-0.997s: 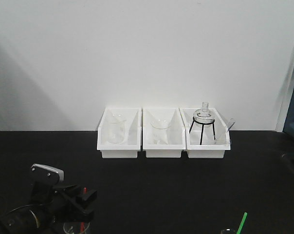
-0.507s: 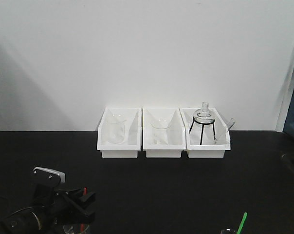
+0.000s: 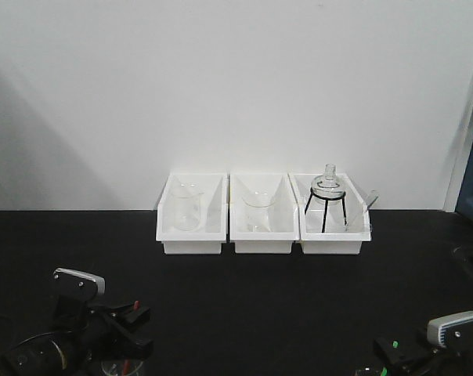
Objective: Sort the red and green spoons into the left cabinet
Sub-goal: 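Grasp the red spoon with left gripper, green spoon with right gripper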
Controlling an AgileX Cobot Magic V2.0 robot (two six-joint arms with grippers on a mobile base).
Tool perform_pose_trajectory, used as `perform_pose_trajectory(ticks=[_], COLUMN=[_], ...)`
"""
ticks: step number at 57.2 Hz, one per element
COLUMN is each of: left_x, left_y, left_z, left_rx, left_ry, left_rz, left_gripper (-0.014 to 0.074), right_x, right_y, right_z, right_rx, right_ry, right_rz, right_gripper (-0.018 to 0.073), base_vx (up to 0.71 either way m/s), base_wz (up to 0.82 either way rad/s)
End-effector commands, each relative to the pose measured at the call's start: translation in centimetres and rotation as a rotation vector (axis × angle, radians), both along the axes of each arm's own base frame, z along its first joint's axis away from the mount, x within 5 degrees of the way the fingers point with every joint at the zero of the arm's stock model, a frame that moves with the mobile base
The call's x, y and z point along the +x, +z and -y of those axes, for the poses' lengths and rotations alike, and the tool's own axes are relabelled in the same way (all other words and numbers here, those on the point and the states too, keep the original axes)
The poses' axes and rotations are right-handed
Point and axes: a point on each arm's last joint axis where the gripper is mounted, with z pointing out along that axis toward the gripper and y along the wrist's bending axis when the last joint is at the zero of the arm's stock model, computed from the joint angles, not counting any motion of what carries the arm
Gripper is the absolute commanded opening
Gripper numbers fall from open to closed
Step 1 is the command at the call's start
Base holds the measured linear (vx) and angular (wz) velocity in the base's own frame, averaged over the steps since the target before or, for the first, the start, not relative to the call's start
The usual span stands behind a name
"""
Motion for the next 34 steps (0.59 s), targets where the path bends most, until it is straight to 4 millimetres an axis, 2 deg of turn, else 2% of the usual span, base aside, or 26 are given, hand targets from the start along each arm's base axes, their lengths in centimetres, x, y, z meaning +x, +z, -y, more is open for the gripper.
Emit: perform_pose_trajectory(ticks=[1, 13, 21, 28, 34], left_x=[0.5, 0.5, 0.5, 0.5, 0.5], left_y=[3.0, 3.0, 3.0, 3.0, 3.0], left_z=[0.3, 0.3, 0.3, 0.3, 0.3], left_rx=[-0.083, -0.083, -0.082, -0.082, -0.081], left_ry=[-0.003, -0.003, -0.004, -0.004, -0.004], left_rz=[0.124, 0.124, 0.125, 0.125, 0.126], left_gripper=[0.0178, 0.0178, 0.0178, 0.0178, 0.0178], right_x=[1.4, 2.0, 2.2, 2.2, 2.2], right_y=[1.6, -0.1, -0.6, -0.7, -0.7], right_z=[-0.2, -0.2, -0.3, -0.3, -0.3], right_rx=[0.043, 0.113, 0.136, 0.136, 0.140], right_ry=[0.011, -0.007, -0.002, -0.002, -0.004], right_rz=[0.120, 0.050, 0.055, 0.050, 0.047], right_gripper=[0.0510, 0.0510, 0.0500, 0.0460, 0.0384], base_vx=[0.00, 0.00, 0.00, 0.00, 0.00], base_wz=[0.00, 0.00, 0.00, 0.00, 0.00])
